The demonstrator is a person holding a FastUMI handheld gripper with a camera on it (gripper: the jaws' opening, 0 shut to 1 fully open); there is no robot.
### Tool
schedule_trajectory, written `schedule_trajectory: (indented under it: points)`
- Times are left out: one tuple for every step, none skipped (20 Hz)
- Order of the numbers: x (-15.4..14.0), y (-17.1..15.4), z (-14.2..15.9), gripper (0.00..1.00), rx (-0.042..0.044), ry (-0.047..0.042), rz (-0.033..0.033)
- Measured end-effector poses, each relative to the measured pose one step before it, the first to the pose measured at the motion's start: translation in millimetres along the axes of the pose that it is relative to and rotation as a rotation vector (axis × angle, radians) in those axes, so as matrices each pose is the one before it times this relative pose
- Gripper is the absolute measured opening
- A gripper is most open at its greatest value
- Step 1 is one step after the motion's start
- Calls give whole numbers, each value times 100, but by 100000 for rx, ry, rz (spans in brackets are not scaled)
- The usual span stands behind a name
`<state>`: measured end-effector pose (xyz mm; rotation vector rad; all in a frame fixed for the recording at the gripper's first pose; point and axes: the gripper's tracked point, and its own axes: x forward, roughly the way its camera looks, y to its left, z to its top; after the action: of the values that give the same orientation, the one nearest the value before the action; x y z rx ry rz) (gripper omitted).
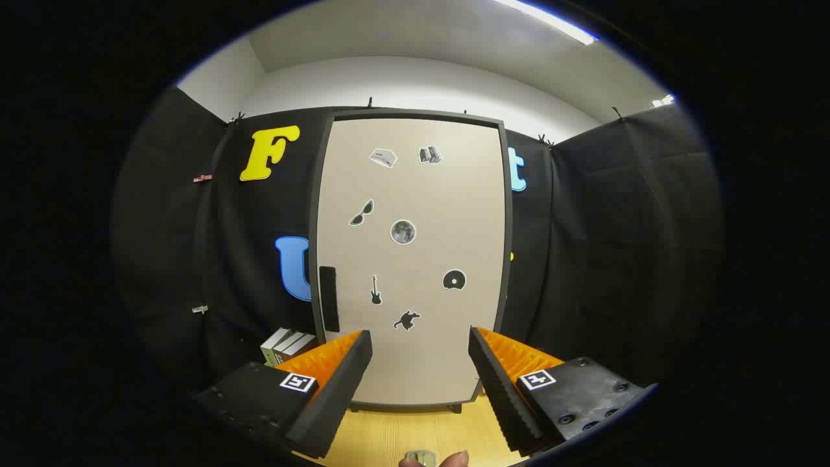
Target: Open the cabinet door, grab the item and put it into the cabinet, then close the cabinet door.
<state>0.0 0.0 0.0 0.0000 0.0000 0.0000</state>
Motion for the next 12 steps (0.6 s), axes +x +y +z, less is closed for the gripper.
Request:
schedule_trajectory:
  points:
    - [-38, 108, 47, 98, -190, -83, -53]
    - [57, 225, 131, 98, -21, -222, 195]
    - [-54, 131, 100, 98, 22, -304, 159]
    - [-4, 195, 108, 98, -35, -294, 39]
    - [37, 151, 83, 98, -99, -175, 79]
    - [15, 104, 34, 98, -97, -132, -11]
    - [43, 124, 60, 98, -91, -38, -69]
    - [-16, 70, 33, 98, -24, -52, -125]
    - [-13, 45, 64, 98, -28, -253, 184]
    - [-71, 111, 75, 98, -163, -210, 166]
    - [-38, -3, -7, 98, -215, -176, -53]
    - [41, -6, 45, 98, -229, -144, -54]
